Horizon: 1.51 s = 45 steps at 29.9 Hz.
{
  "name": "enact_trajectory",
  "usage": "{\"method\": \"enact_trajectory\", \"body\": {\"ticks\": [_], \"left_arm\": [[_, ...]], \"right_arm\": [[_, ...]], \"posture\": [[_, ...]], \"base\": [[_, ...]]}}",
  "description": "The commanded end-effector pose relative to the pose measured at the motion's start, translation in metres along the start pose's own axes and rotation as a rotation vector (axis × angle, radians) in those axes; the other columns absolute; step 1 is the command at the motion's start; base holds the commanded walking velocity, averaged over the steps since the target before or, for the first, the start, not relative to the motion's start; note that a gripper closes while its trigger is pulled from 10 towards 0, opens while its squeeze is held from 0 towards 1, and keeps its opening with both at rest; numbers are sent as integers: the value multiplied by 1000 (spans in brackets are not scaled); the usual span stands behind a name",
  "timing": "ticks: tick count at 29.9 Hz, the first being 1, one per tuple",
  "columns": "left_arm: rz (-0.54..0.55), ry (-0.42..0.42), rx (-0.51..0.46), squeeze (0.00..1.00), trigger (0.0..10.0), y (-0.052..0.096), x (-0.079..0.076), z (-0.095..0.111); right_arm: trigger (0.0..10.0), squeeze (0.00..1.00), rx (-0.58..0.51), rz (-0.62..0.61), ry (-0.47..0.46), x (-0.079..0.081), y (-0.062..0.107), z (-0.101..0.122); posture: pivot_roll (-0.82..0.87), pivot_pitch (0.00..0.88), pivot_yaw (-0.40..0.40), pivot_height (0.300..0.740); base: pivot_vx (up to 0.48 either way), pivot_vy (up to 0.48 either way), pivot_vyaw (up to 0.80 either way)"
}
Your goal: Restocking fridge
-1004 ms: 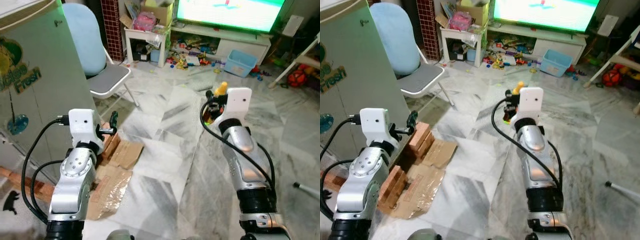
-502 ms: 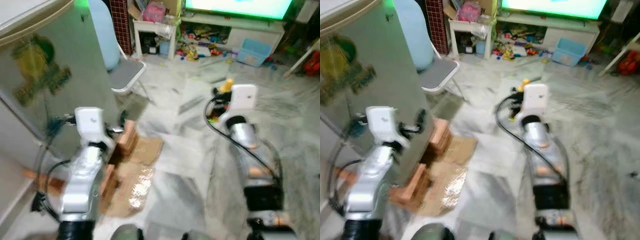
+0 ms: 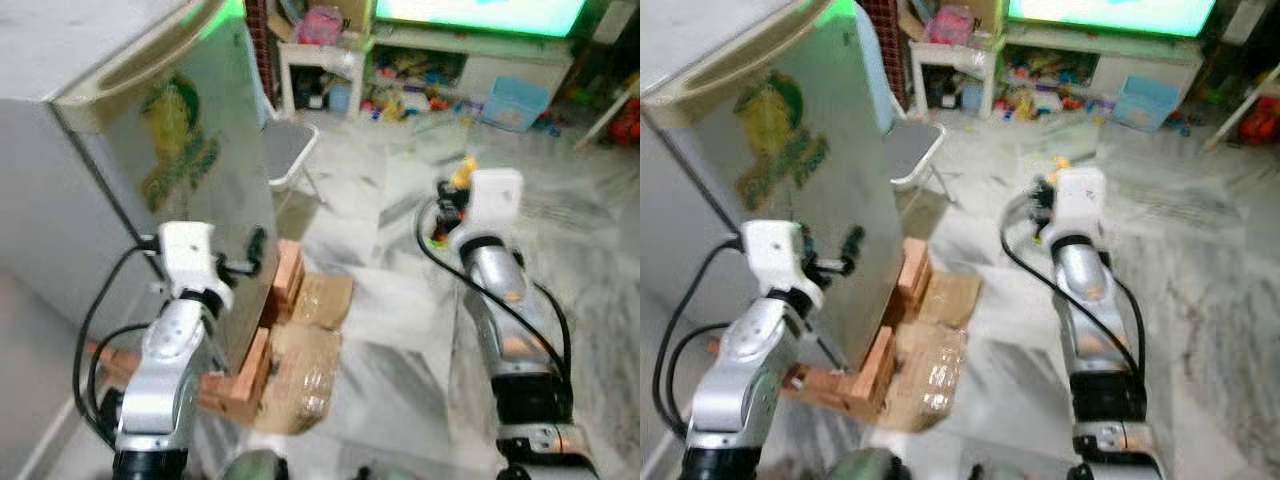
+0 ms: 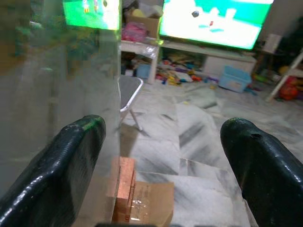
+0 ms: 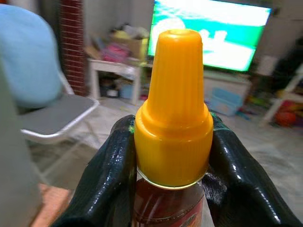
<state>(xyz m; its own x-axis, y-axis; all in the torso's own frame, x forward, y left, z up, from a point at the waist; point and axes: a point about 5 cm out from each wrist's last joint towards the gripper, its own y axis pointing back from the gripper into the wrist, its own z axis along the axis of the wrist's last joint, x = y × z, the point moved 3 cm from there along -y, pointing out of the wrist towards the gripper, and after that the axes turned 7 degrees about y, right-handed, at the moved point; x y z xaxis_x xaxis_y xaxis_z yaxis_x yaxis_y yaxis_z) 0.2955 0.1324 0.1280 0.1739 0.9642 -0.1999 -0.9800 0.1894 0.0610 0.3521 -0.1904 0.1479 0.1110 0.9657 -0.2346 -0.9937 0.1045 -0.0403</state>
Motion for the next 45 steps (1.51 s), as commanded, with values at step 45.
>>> {"method": "enact_trajectory", "body": {"ticks": [45], "left_arm": [[152, -72, -29, 0, 10000, -20, 74, 4]], "right_arm": [[10000, 0, -26, 21, -13, 3, 10, 11]], "posture": [[43, 28, -38, 740]], "base": [[0, 0, 0]]}}
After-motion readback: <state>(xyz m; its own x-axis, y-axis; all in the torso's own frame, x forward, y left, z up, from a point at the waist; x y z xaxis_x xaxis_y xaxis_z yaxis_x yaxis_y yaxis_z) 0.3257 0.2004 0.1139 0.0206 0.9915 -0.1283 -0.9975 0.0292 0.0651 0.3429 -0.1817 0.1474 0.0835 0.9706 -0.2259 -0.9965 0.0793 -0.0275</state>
